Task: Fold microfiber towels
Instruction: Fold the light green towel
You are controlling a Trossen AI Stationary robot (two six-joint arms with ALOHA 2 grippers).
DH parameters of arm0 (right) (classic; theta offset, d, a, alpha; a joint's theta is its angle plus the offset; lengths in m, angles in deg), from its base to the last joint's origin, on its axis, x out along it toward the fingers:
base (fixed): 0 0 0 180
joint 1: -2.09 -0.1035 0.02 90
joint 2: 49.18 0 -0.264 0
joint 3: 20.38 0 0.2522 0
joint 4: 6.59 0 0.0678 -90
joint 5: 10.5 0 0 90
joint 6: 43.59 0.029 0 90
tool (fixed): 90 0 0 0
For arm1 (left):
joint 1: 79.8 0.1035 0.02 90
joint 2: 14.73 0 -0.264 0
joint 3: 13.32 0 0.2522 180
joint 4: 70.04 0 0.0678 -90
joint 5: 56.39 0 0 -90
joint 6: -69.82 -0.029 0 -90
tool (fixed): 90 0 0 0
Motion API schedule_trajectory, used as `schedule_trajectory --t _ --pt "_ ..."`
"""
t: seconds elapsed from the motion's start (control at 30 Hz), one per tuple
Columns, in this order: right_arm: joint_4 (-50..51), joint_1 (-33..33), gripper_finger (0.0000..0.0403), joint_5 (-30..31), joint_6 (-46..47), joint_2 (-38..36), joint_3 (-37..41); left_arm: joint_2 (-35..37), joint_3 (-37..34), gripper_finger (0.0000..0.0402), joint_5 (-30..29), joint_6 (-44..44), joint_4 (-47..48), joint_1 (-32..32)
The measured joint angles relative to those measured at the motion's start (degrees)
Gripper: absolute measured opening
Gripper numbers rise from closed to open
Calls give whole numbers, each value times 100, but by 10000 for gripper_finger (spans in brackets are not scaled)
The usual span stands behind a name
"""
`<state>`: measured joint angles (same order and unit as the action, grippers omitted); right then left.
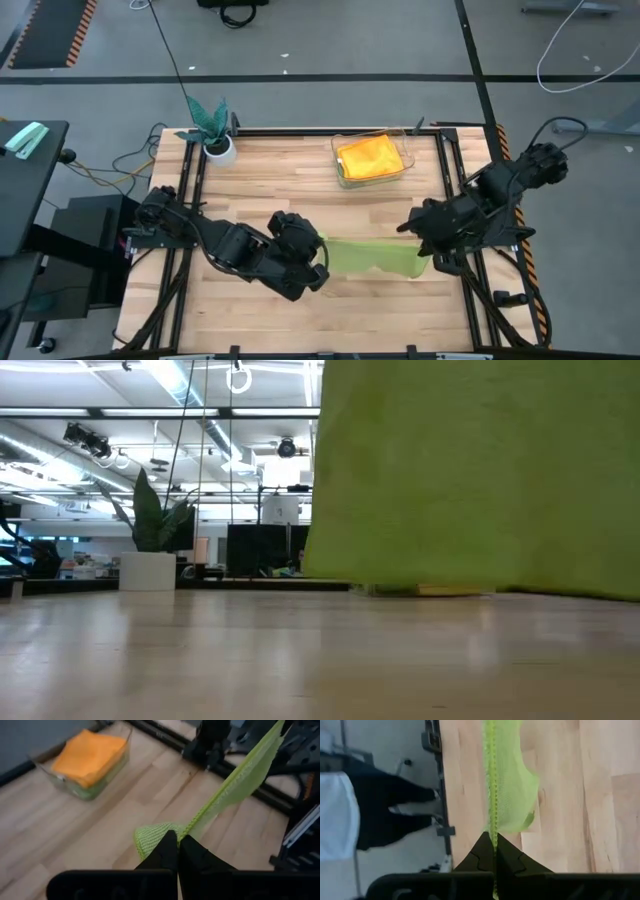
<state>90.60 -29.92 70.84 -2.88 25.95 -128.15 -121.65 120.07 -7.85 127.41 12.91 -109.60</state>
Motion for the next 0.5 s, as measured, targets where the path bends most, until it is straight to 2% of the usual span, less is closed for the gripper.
schedule_trajectory --t 0.23,0.5 --pt "-551 138 0 -139 -559 -40 1024 -375 -4 2 591 384 392 50" --pt "-477 858 0 -408 -807 -109 1451 -660 -2 2 823 620 533 164"
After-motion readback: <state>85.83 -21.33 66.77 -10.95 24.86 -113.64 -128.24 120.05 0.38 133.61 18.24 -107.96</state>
